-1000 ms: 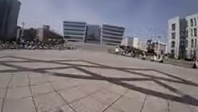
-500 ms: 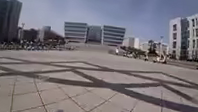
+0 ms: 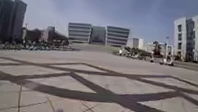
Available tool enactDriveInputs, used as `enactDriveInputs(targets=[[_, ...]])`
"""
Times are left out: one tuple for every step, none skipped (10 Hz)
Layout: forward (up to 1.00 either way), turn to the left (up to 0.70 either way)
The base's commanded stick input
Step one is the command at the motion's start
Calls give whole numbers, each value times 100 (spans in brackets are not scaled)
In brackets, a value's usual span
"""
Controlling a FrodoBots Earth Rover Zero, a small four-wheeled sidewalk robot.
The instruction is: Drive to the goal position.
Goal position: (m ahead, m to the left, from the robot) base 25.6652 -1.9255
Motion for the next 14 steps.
enactDriveInputs(targets=[[100, 0], [100, 0], [100, 0], [100, 0], [100, 0], [100, 0], [100, 0], [100, 0], [100, 0], [100, 0], [100, 0], [100, 0], [100, 0], [100, 0]])
